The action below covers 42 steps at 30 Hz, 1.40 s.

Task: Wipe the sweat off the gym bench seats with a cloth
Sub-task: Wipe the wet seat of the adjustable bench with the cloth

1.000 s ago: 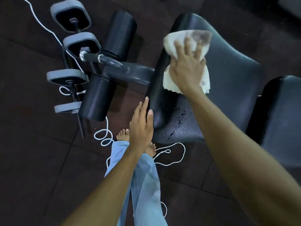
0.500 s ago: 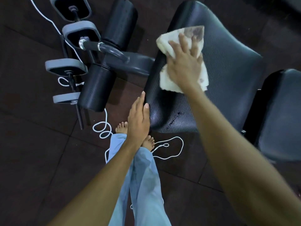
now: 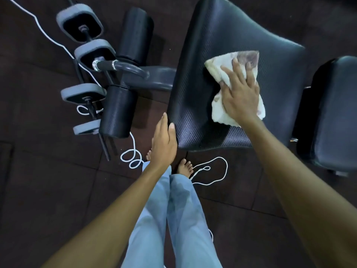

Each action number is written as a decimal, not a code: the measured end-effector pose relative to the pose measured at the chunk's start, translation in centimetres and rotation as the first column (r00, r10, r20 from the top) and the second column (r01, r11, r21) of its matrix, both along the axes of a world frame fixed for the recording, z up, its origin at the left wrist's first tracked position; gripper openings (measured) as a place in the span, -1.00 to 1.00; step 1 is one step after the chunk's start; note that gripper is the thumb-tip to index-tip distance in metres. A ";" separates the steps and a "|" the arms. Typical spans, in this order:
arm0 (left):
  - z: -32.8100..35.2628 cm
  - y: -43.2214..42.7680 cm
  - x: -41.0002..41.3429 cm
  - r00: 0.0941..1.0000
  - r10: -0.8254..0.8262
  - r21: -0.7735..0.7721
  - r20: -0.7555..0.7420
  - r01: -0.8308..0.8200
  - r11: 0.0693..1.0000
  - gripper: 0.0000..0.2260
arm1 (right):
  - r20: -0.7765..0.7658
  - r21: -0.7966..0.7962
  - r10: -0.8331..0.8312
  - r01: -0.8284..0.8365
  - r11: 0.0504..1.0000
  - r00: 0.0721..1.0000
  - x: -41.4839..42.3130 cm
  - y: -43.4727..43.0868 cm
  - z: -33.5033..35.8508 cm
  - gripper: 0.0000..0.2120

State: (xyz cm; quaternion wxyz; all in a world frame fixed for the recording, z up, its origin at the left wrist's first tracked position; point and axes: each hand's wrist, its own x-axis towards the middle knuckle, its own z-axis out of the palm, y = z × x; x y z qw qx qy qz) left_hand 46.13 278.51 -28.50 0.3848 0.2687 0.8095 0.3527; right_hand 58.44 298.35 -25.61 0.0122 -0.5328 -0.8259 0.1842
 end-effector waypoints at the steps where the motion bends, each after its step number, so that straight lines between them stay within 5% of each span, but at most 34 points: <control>1: 0.2 1.0 -0.5 1.000 -0.012 -0.008 -0.001 0.012 1.000 -0.55 | 0.019 0.001 -0.060 0.060 0.998 0.998 -0.8 -0.4 -0.1 -0.57; 8: 1.8 9.5 -7.3 0.933 -0.276 0.034 -0.231 0.291 0.956 -0.52 | 0.049 0.076 0.253 -0.256 0.964 0.966 7.0 -8.6 -0.6 -0.51; 10: 2.3 12.2 -9.4 0.823 -0.431 0.015 -0.371 0.469 0.883 -0.57 | 0.025 0.062 0.065 -0.066 0.996 0.998 8.6 -8.2 -0.8 -0.54; 13: 2.5 16.7 -11.4 0.542 -0.625 -0.092 -0.562 0.710 0.698 -0.56 | 0.012 0.057 -0.246 0.245 0.968 0.969 7.0 -6.0 -0.8 -0.54; 15: 2.3 20.0 -11.9 0.355 -0.717 -0.210 -0.600 0.794 0.570 -0.54 | 0.010 0.063 -0.432 0.431 0.900 0.902 4.7 -4.9 -0.8 -0.52; 18: 1.3 22.7 -12.0 0.217 -0.782 -0.308 -0.584 0.832 0.461 -0.52 | 0.028 0.055 -0.680 0.678 0.733 0.733 0.1 -5.3 -0.9 -0.55; 21: 0.4 22.8 -12.9 0.205 -0.826 -0.311 -0.525 0.858 0.410 -0.50 | 0.051 0.091 -0.733 0.728 0.680 0.678 -3.9 -7.0 -0.8 -0.54; 26: 0.4 23.7 -14.4 0.104 -0.858 -0.328 -0.503 0.895 0.301 -0.47 | 0.000 0.231 -0.417 0.406 0.884 0.909 -3.2 -14.4 -0.8 -0.58; 28: 0.4 23.8 -14.2 0.116 -0.877 -0.314 -0.466 0.905 0.287 -0.47 | 0.019 0.264 -0.379 0.361 0.895 0.925 -1.7 -17.8 -1.1 -0.59; 33: 0.3 24.2 -14.5 0.108 -0.897 -0.299 -0.428 0.920 0.254 -0.45 | -0.007 0.226 -0.803 0.783 0.579 0.596 -7.9 -16.8 -1.1 -0.56; 38: 0.7 24.5 -14.3 0.091 -0.924 -0.324 -0.373 0.920 0.221 -0.45 | 0.107 0.337 -0.434 0.378 0.862 0.895 -12.4 -14.7 -1.4 -0.53; 42: 1.2 24.6 -13.9 0.075 -0.936 -0.383 -0.344 0.899 0.212 -0.45 | 0.204 0.368 -0.073 -0.008 0.930 0.976 -7.8 -18.5 -1.0 -0.55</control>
